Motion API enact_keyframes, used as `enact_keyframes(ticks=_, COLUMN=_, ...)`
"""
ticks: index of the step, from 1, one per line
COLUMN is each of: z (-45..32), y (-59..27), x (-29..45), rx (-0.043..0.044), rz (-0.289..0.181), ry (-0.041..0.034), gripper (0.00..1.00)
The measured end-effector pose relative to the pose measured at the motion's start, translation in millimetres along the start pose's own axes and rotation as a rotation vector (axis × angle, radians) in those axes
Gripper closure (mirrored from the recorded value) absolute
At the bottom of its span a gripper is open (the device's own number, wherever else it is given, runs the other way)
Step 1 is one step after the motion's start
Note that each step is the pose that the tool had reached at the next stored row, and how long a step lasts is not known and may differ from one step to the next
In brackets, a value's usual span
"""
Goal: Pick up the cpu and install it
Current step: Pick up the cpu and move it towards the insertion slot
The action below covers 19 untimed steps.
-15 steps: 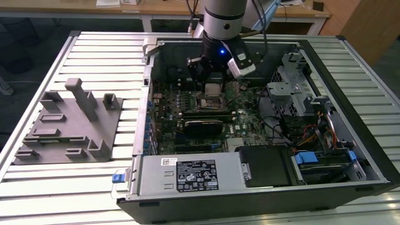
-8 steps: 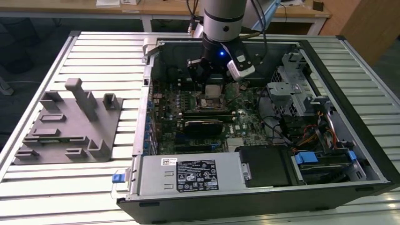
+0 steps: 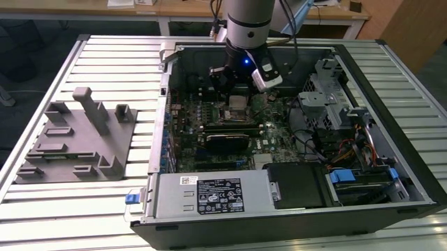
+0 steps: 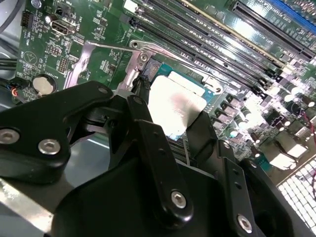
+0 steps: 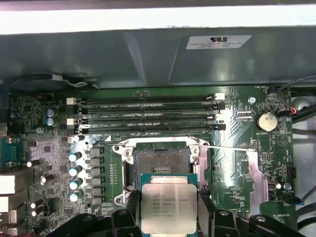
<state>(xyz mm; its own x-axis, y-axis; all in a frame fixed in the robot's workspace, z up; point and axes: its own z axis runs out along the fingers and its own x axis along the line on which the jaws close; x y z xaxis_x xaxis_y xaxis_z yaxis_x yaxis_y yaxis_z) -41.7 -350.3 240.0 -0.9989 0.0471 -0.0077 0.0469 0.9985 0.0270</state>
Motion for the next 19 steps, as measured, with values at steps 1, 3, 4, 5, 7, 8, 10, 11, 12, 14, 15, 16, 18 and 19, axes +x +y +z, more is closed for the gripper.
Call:
enact_keyframes(ticks=1, z=0.5, y=0.0, x=0.0, rx=0.0001, rz=-0.001, ry=0.0000, gripper=0.45)
enact_keyframes(ticks=3, z=1.1, y=0.0, x=0.1, rx=0.0001, rz=-0.011, ry=0.0003, gripper=0.45)
enact_keyframes(ticks=4, z=1.5, y=-0.1, x=0.1, rx=0.0000, rz=-0.018, ry=0.0005, gripper=0.45)
enact_keyframes(ticks=5, z=1.9, y=0.0, x=0.1, rx=-0.0001, rz=-0.026, ry=0.0007, gripper=0.45)
enact_keyframes(ticks=7, z=2.7, y=-0.1, x=0.2, rx=-0.0001, rz=-0.038, ry=0.0011, gripper=0.45)
enact_keyframes(ticks=8, z=3.3, y=-0.1, x=0.4, rx=-0.0002, rz=-0.039, ry=0.0011, gripper=0.45)
enact_keyframes(ticks=10, z=4.6, y=0.0, x=1.5, rx=-0.0002, rz=-0.039, ry=0.0011, gripper=0.45)
enact_keyframes(ticks=11, z=5.2, y=0.1, x=2.2, rx=-0.0001, rz=-0.039, ry=0.0012, gripper=0.45)
enact_keyframes(ticks=12, z=5.9, y=0.2, x=2.7, rx=-0.0001, rz=-0.039, ry=0.0011, gripper=0.45)
enact_keyframes(ticks=14, z=6.9, y=0.8, x=3.1, rx=0.0000, rz=-0.039, ry=0.0012, gripper=0.45)
enact_keyframes(ticks=15, z=7.3, y=1.4, x=3.2, rx=0.0001, rz=-0.039, ry=0.0012, gripper=0.45)
enact_keyframes(ticks=16, z=7.6, y=2.2, x=3.2, rx=-0.0002, rz=-0.039, ry=0.0011, gripper=0.45)
enact_keyframes(ticks=18, z=8.0, y=3.3, x=3.3, rx=-0.0002, rz=-0.039, ry=0.0011, gripper=0.45)
enact_keyframes(ticks=19, z=8.2, y=3.3, x=3.2, rx=-0.0002, rz=-0.040, ry=0.0011, gripper=0.45)
